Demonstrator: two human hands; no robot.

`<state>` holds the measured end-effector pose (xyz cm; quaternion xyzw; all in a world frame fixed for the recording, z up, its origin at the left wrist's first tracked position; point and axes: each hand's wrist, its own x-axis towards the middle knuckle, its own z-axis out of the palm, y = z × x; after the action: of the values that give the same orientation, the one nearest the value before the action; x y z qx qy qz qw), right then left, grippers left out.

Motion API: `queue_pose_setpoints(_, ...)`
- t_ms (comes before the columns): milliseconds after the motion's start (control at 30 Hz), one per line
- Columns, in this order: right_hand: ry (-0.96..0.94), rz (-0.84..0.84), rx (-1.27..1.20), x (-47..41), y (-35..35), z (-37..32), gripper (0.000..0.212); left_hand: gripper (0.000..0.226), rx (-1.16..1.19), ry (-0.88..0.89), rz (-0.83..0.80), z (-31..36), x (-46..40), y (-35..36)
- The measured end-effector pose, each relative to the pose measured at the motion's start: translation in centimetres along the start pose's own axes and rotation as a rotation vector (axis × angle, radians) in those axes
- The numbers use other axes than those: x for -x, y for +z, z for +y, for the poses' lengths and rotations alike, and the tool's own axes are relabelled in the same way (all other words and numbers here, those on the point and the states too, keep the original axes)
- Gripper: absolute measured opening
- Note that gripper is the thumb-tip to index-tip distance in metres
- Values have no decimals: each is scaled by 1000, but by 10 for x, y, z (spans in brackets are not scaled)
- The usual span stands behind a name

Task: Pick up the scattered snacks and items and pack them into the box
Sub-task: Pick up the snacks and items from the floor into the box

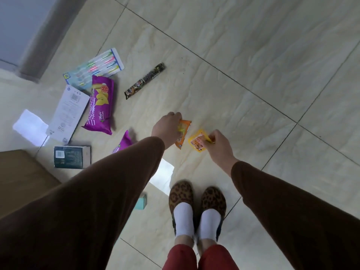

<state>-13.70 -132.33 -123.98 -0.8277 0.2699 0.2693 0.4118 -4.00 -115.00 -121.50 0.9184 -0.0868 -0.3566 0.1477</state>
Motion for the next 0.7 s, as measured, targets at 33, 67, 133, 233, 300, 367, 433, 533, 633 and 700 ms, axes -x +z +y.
queue_pose_setpoints(33, -18, 7, -26, 12, -11, -10, 21, 38, 34, -34, 9, -3, 17, -10)
queue_pose_setpoints(67, -38, 17, -40, 24, -21, -22, 21, 36, 74, -71, 27, -6, 36, -22)
queue_pose_setpoints(133, -62, 41, -69, 48, -38, -49, 21, 35, 152, -137, 69, -11, 74, -46)
queue_pose_setpoints(233, -105, 61, -96, 88, -55, -97, 17, 39, 237, -208, 101, -21, 136, -81)
queue_pose_setpoints(300, -147, 62, -112, 117, -55, -131, 15, 40, 276, -222, 152, -32, 180, -102)
queue_pose_setpoints(367, -183, 61, -122, 148, -49, -162, 16, 39, 320, -228, 213, -48, 223, -119)
queue_pose_setpoints(433, -204, 63, -139, 180, -37, -187, 20, 39, 347, -249, 254, -64, 264, -134)
queue_pose_setpoints(533, -230, 54, -147, 230, -9, -215, 17, 39, 408, -283, 302, -97, 328, -150)
queue_pose_setpoints(633, -242, 60, -133, 281, 28, -240, 13, 38, 472, -289, 349, -133, 391, -158)
queue_pose_setpoints(700, -254, 62, -102, 315, 58, -255, 11, 36, 488, -295, 368, -156, 433, -159)
